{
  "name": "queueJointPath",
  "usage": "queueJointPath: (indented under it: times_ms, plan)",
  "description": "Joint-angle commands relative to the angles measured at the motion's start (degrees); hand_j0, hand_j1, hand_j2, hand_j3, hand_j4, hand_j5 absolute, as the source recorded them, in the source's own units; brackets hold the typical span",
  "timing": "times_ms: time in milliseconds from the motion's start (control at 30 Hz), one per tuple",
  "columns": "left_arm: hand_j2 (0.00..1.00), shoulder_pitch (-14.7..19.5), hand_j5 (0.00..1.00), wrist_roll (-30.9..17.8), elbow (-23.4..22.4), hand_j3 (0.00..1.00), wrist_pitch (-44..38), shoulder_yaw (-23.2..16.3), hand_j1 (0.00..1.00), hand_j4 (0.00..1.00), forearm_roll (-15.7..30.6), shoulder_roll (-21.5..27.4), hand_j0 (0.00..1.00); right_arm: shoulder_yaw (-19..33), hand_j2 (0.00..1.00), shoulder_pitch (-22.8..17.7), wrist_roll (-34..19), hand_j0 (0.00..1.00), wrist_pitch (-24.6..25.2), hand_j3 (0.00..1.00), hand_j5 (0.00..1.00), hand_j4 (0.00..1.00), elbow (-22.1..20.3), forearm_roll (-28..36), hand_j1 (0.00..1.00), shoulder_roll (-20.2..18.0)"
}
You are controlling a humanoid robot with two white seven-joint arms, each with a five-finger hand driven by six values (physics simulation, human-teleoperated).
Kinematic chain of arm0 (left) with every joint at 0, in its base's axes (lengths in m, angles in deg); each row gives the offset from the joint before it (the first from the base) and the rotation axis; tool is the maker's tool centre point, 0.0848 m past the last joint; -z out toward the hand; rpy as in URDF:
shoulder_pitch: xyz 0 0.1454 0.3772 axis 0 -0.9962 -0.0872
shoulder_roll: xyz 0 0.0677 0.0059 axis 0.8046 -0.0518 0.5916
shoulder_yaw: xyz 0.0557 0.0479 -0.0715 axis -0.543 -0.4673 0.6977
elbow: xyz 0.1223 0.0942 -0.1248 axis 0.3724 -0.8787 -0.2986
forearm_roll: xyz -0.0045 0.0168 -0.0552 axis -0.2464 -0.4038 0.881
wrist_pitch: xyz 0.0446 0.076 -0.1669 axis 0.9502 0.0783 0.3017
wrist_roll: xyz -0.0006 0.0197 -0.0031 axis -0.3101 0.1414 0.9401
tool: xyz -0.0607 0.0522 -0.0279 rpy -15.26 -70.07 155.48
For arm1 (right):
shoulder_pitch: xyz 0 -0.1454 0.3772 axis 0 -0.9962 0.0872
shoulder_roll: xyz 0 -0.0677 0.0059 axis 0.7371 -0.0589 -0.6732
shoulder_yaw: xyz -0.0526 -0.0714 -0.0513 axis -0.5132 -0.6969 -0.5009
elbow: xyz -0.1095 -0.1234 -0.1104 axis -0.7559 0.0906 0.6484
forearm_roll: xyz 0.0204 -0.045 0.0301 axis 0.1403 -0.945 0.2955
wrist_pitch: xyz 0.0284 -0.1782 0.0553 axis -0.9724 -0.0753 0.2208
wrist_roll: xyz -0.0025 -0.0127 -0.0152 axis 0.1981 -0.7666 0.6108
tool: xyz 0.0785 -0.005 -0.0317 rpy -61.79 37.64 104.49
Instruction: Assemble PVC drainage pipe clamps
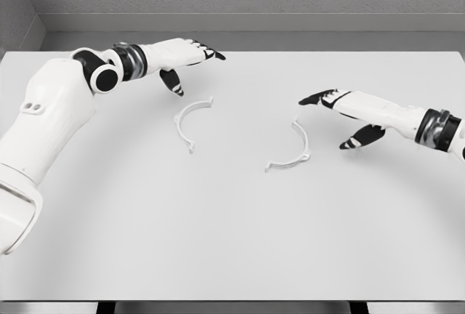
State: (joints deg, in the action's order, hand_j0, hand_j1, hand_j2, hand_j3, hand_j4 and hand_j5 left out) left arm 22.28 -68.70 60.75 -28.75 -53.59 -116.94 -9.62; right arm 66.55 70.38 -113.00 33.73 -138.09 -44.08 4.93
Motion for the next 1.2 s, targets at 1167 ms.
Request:
queueJointPath:
  times_ms: [1167]
  plan:
    - [1.0, -0.7, 1.0, 0.2, 4.7, 1.0, 3.0, -1.8, 1.0, 1.0, 0.4, 3.8, 1.0, -3.6, 1.0, 2.2, 0.0, 1.0, 0.1, 1.0, 1.0, 1.0, 5.7, -7.3, 1.0, 7.8]
